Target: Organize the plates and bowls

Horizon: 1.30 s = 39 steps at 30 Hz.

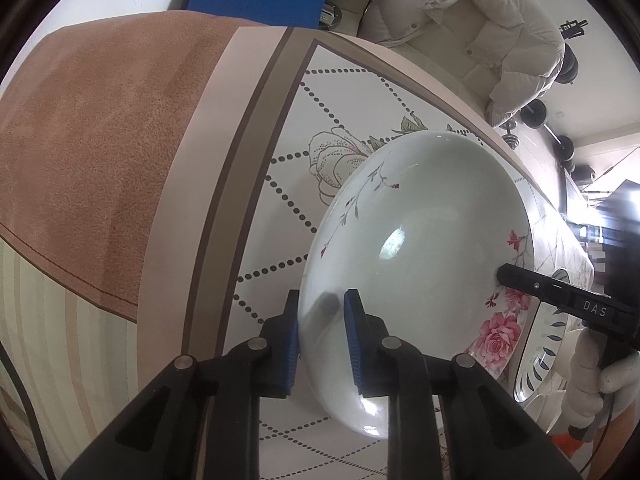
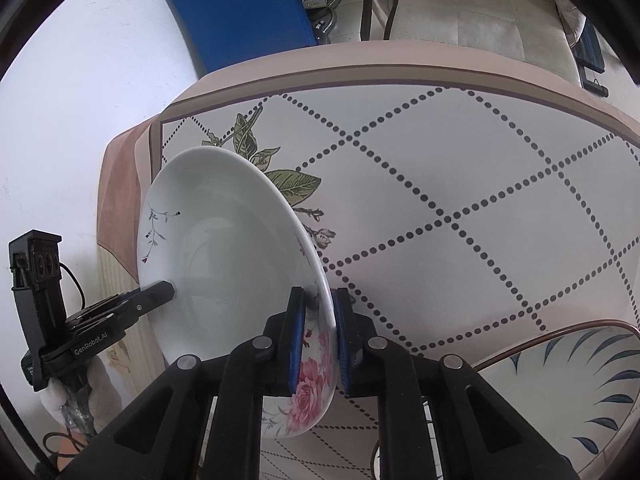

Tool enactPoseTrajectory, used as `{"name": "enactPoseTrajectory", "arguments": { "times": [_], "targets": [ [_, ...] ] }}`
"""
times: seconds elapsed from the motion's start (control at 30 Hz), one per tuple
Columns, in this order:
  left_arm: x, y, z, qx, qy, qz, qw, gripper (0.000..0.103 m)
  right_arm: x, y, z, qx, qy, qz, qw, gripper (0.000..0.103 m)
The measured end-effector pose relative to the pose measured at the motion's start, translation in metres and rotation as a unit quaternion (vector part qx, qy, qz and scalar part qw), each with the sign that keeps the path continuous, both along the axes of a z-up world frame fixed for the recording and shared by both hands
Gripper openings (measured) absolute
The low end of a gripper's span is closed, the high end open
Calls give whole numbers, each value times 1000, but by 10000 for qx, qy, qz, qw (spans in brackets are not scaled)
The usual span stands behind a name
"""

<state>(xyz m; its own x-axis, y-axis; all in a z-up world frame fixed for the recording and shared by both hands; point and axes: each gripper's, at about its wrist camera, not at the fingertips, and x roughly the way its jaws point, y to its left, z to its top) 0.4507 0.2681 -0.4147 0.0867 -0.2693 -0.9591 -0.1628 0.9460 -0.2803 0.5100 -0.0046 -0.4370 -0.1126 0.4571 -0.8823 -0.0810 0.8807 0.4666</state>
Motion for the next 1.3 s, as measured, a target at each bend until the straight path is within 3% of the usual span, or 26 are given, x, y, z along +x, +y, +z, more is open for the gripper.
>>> {"name": "enactPoseTrajectory", "arguments": {
  "times": [0.43,0.7,1.07,1.3],
  "targets": [
    [-18,-6,26,142,-276,-98,9995,17,-18,-9,4,188,-151,-96,9997,15],
    [-33,-29,59,181,-488,-373,9980,17,-36,-30,29,304,-292,-220,9989,15],
    [-68,-111,112,101,-760,-942,9926,17,-95,-105,86,418,-560,-693,9951,15],
    [-106,-175,119,-50,-695,-1172,9907,17,-162,-172,98,480,-572,-1050,9917,15]
  ]
}}
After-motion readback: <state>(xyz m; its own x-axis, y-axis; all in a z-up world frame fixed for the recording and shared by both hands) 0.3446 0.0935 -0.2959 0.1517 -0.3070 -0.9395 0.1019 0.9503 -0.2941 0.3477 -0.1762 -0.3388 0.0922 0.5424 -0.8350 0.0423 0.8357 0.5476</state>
